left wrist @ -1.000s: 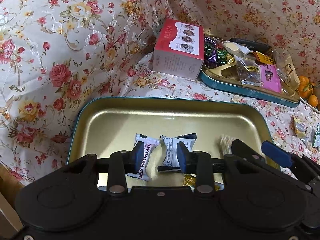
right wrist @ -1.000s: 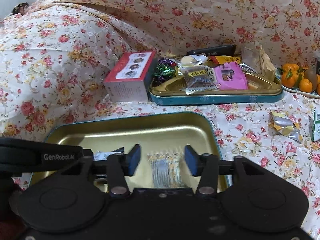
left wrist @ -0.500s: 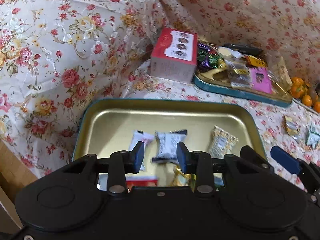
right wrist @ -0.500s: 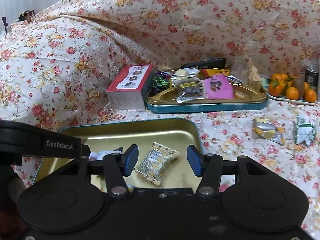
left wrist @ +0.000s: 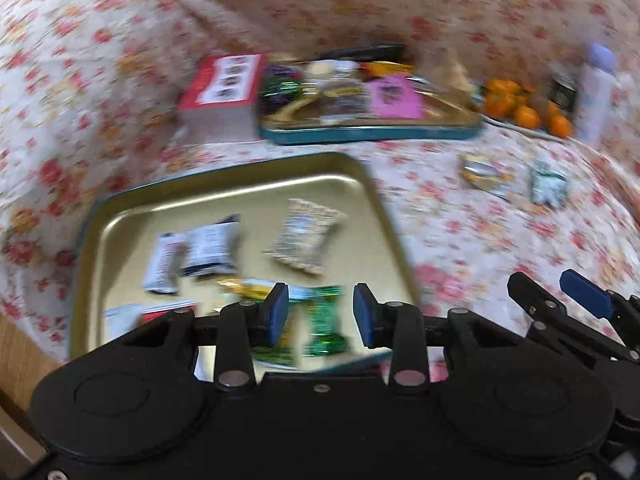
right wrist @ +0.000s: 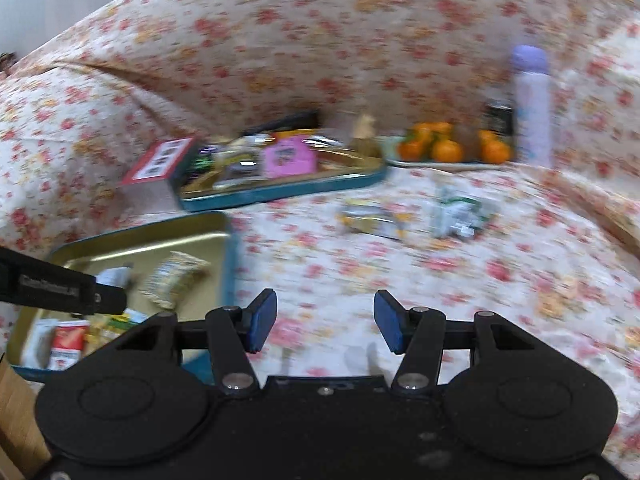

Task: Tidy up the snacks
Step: 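Move both open grippers away from the tray toward the loose packets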

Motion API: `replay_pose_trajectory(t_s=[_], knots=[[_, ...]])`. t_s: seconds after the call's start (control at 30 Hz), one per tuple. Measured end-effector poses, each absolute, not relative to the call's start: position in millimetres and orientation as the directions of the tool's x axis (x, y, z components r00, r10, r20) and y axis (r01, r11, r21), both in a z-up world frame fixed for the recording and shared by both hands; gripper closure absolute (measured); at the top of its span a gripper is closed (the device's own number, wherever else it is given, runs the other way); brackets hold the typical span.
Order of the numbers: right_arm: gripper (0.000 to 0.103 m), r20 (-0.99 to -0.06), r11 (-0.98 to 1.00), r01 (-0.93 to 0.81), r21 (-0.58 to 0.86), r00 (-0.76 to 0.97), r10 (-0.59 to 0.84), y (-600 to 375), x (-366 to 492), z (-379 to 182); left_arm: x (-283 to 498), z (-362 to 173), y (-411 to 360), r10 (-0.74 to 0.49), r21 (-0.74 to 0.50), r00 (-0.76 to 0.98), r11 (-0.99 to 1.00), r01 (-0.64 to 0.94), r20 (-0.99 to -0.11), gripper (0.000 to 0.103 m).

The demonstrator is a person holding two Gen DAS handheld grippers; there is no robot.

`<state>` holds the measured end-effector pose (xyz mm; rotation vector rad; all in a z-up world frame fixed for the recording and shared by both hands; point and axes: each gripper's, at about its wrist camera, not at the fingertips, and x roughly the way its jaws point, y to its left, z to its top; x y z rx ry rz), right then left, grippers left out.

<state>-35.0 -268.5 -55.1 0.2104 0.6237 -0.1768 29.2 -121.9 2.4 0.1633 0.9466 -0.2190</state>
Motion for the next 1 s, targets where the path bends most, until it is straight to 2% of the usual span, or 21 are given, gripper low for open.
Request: replay_pose_trajectory(t_s=[0.23,0.4,0.67,1.0], knots=[[0.046,-0.597,0.929,0.344,0.138,0.777,-0.199,-328.5,-58.2,-72.9,24.3,-1.0,-182.1,-0.171,0.024,0.527,0.939,0.342,-0.833,0.059],[0.046,-0.558,0.928,0.361,0.087,0.789,-0.255,-363.5,-50.6,-76.4,34.4,-4.9,-211.2,-0.198,-0.007,0.5,0.933,0.359,-0.843,0.059],[0.046,-0.483,0.961,0.273,-0.054,0.835,-0.264,-391.9,-8.2,-81.4,59.2,-12.0,-239.4,-0.175,-0.005,0.49,0.944,0.33,-0.854,0.059],[0.047,-0.478,0.974,0.072,-0.215,0.862,-0.169,-397.7,40.5,-92.2,80.3,-27.7,-252.9,-0.167,-0.029,0.434,0.952,0.306,-0.885,0.059]])
